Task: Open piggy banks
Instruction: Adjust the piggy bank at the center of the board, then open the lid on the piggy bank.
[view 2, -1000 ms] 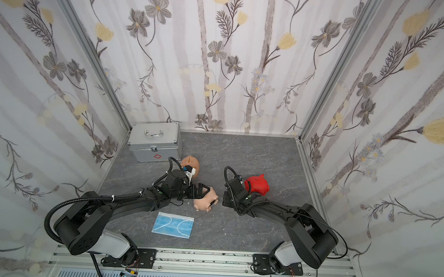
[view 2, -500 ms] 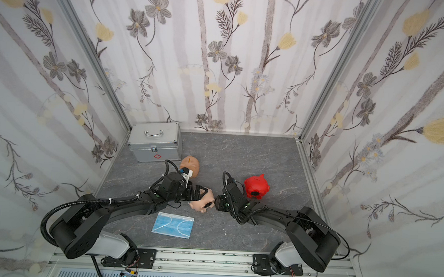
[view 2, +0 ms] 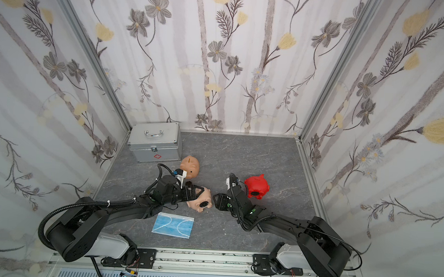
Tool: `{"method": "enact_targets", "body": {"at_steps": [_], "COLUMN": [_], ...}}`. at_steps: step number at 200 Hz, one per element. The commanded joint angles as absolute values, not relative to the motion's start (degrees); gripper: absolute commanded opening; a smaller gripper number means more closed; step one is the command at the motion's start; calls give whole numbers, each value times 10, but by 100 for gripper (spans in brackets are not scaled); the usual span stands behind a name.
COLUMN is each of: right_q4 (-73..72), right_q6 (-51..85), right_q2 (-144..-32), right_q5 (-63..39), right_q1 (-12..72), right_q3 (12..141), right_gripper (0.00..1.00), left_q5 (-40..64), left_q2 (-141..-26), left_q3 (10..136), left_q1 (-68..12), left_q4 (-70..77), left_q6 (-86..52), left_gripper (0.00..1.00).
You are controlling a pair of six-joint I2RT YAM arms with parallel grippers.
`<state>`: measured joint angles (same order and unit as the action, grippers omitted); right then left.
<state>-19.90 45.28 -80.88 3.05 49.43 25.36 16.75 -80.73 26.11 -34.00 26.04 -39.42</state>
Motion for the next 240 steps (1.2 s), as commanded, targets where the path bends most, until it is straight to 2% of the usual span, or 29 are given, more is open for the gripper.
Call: {"method": "enact_targets", "body": {"at_steps": [1,32,81,137,173,240], "right_q4": [-348,-338,-367,-451,-494,-514], "right_q6": [416,419,477,483,493,504], "right_q2": [-783,-795,-794,-873,-933,-979], "right_q5": [93,65,94,56,26,16], "right_q1": [496,500,578,594,595,584], "right_q3": [206,209,168,189,206,224], "right_gripper": [67,68,46,34,30,24], "left_q5": [152,147,136,130,127,129], "left_q2": [-812,-811,-800,-791,-790,-793], "left_q3": [254,253,255,252,250,251], "left_q1": [-338,-337,-337,-337,-338,-338], "left_q4": [205,203,184,176,176,175], "left_q6": [-395,-401,-404,-406,-407,-404], "left_gripper": [100,100,100,100,100,100]}}
